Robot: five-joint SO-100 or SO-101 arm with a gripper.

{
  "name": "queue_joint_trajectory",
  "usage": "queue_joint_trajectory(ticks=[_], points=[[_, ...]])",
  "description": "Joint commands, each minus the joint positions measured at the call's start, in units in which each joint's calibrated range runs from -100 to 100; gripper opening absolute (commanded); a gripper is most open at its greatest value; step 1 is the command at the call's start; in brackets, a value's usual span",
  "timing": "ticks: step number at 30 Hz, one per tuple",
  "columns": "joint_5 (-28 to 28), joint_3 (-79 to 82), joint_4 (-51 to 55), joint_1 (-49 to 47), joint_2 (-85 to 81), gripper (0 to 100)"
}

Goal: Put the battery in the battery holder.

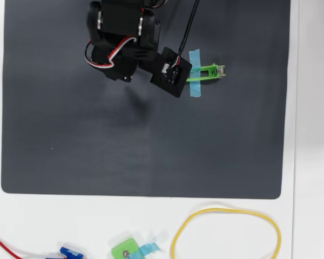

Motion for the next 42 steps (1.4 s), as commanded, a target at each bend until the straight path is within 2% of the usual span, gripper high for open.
queue_joint_trajectory(ticks=[1,15,19,42], points=[[0.3,-1.5,-0.7,0.5,0.0,10],[0.5,-2.0,-0.8,0.5,0.8,10],[0.5,-2.0,-0.8,0.5,0.8,15],[0.5,-4.0,-0.9,2.3,7.8,15]])
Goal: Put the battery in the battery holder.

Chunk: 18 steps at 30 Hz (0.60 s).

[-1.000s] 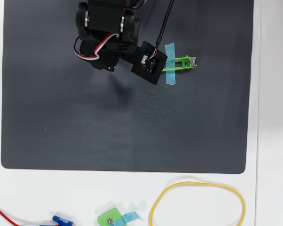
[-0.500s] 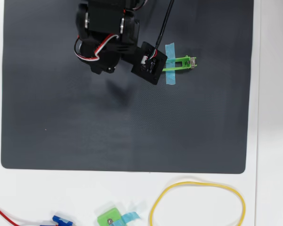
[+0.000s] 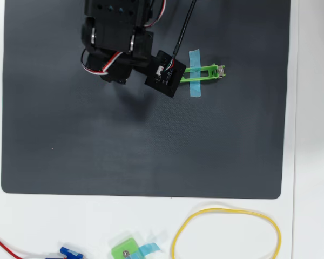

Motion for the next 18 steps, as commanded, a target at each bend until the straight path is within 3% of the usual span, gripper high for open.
queue_joint_trajectory(ticks=[1,18], points=[[0.2,-2.3,-0.5,0.2,0.2,15],[0.1,-4.5,-0.5,0.1,4.6,15]])
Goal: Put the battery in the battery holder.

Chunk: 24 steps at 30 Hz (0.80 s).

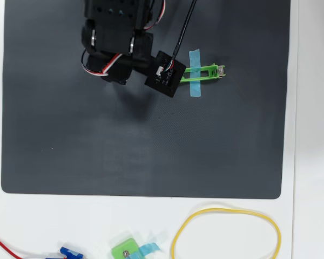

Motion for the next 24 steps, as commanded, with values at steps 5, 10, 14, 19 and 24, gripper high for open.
queue_joint_trajectory(ticks=[5,10,14,19,24], points=[[0.1,-6.8,0.0,0.2,7.3,15],[0.0,-7.4,0.2,0.5,7.2,15],[0.0,-6.9,0.3,0.6,7.1,15],[0.2,-6.0,0.3,0.9,7.0,16],[2.0,-1.4,-5.1,0.9,6.9,16]])
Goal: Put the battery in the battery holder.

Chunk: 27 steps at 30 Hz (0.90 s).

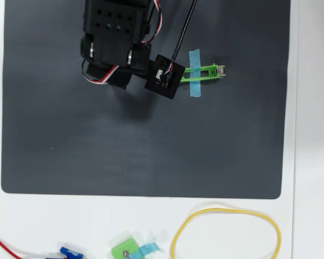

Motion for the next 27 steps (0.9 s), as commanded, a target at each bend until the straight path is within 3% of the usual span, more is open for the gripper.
queue_joint_trajectory(ticks=[1,17,23,27], points=[[0.9,2.3,-4.7,0.8,0.1,16],[0.9,5.8,-9.2,0.3,0.1,15],[0.8,5.4,-9.1,0.5,0.2,0],[0.9,5.8,-9.1,0.8,0.1,0]])
